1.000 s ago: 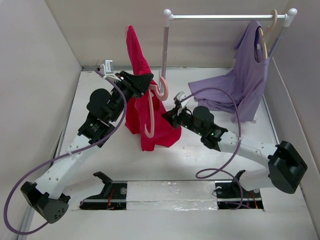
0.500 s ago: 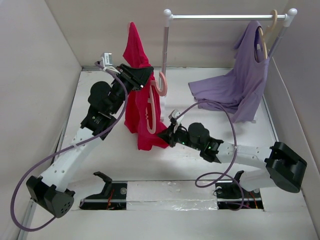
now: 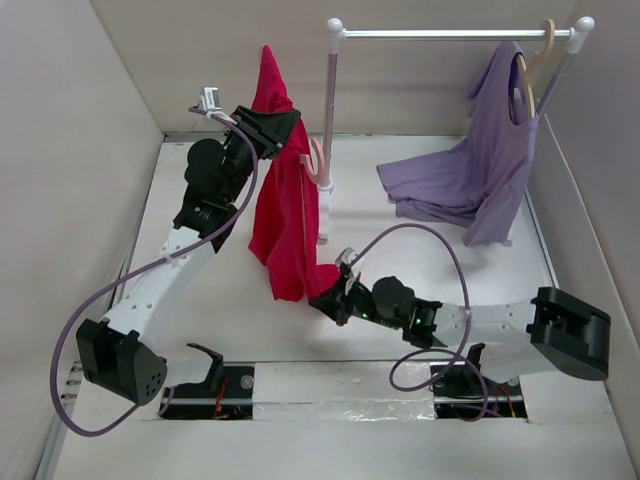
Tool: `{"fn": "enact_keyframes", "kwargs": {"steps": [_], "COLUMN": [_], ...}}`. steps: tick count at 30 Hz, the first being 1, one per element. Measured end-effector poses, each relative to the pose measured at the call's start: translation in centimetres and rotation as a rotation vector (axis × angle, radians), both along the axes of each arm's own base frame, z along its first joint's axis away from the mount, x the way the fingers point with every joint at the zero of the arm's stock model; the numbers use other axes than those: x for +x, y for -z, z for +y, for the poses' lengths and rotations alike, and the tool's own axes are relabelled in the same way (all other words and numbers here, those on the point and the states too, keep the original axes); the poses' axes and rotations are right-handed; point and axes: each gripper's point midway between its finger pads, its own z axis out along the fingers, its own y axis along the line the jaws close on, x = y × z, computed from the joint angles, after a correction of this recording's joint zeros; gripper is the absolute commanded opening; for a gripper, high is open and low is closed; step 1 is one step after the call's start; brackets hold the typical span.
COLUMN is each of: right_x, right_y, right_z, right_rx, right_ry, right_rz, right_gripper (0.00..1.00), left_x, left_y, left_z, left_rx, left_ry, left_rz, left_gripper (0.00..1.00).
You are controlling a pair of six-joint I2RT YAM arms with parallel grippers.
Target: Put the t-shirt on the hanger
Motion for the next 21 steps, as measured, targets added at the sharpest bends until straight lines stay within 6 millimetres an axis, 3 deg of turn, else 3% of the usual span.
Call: {"fn": "enact_keyframes", "kwargs": {"steps": [7,10,13,16,21], "right_x": [-3.5,-3.8,-3.2,-2.6,-1.4], "right_y": [-2.3,-3.1,-4.3,-6.1,-8.7], "right_z": [-0.9,-1.6,-3.0,-3.2,-0.4], "right_rx": [0.082,0.082,0.072,0.055,0.019], "right_ry": [-0.021,0.008,0.067,0.092,0.091], "right_rz": [0.056,0.068,0.066,0.049,0.032], "right_gripper": [0.00,0.00,0.00,0.00,0.00], "left_x": [2.6,2.8,2.1,0.6,-2.7], "left_y": [1.8,2.0,2.0,3.1,5.7], "left_z": [0.0,-0.2,-0.2,0.4,0.8], "left_rx": [0.046,0.050,0.030,0.004,-0.019], "left_ry": [-0.065,-0.062,-0.046,-0.030,0.009], "left_rz": [0.002,-0.011,-0.046,-0.048,-0.014], "left_gripper": [0.00,0.00,0.00,0.00,0.00]}}
